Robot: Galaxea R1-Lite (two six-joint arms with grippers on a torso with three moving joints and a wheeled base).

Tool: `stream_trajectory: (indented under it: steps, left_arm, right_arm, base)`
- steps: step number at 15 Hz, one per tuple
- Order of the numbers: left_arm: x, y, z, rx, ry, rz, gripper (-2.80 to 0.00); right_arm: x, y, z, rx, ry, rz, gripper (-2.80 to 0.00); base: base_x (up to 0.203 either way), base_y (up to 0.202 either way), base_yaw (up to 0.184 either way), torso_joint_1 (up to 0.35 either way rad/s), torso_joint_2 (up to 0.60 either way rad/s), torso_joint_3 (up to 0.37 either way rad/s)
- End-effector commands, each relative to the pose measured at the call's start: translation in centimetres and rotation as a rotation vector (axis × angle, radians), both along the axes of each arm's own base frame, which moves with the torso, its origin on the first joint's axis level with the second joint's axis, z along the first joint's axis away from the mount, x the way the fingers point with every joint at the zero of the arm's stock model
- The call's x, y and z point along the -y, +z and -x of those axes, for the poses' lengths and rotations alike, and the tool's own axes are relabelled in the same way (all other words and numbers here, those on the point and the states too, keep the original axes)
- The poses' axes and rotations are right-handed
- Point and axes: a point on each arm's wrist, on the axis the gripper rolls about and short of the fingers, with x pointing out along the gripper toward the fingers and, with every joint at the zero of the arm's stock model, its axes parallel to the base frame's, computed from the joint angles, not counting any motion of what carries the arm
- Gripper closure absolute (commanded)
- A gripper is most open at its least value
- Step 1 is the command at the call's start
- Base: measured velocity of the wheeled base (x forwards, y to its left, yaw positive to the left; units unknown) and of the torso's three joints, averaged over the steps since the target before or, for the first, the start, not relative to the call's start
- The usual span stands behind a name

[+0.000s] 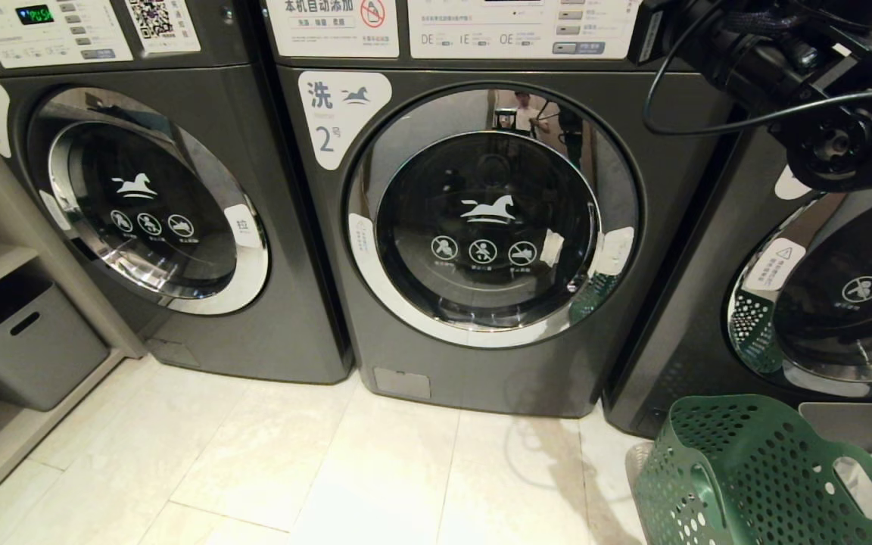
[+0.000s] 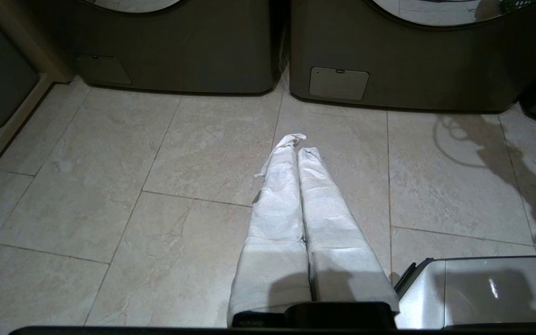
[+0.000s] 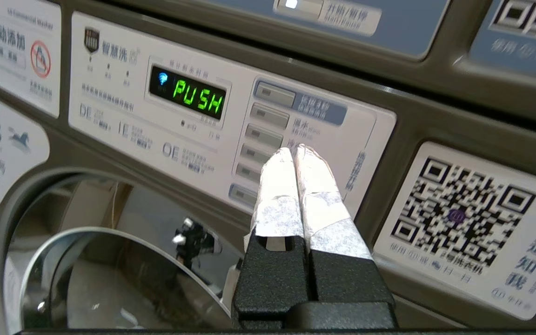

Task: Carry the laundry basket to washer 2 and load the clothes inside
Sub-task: Press the washing machine switch

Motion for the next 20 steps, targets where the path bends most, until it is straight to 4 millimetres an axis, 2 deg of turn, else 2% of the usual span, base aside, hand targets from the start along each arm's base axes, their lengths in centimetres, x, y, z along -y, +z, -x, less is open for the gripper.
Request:
stream_trajectory:
  steps: [1, 5, 8, 12, 18, 20]
  left_arm:
    - [0.0, 0.0, 0.0, -0.001, 0.001, -0.001, 0.00]
    - [0.0, 0.0, 0.0, -0.001, 0.001, -0.001, 0.00]
    - [0.0, 0.0, 0.0, -0.001, 0.001, -0.001, 0.00]
    - [0.0, 0.0, 0.0, -0.001, 0.001, -0.001, 0.00]
    - [0.0, 0.0, 0.0, 0.000, 0.001, -0.001, 0.00]
    - [0.0, 0.0, 0.0, -0.001, 0.001, -0.001, 0.00]
  right_arm:
    - [0.1, 0.4, 0.6, -0.006, 0.001, 0.002, 0.00]
    - [-0.5, 1.2, 1.9, -0.005, 0.022, 0.007, 0.00]
    - [-0.2, 1.8, 2.8, -0.008, 0.019, 0.011, 0.00]
    - [0.1, 0.9, 3.7, -0.055, 0.016, 0.044, 0.00]
    - [0.1, 1.2, 3.9, -0.043, 0.025, 0.038, 0.00]
    - [0.1, 1.2, 3.9, -0.042, 0.024, 0.037, 0.00]
  base:
    - [0.000, 0.000, 0.000, 0.000, 0.00, 0.000]
    - [0.000, 0.000, 0.000, 0.000, 0.00, 0.000]
    - [0.000, 0.000, 0.000, 0.000, 0.00, 0.000]
    - [0.000, 0.000, 0.000, 0.000, 0.00, 0.000]
    - [0.000, 0.000, 0.000, 0.000, 0.00, 0.000]
    - [0.000, 0.000, 0.000, 0.013, -0.19, -0.199]
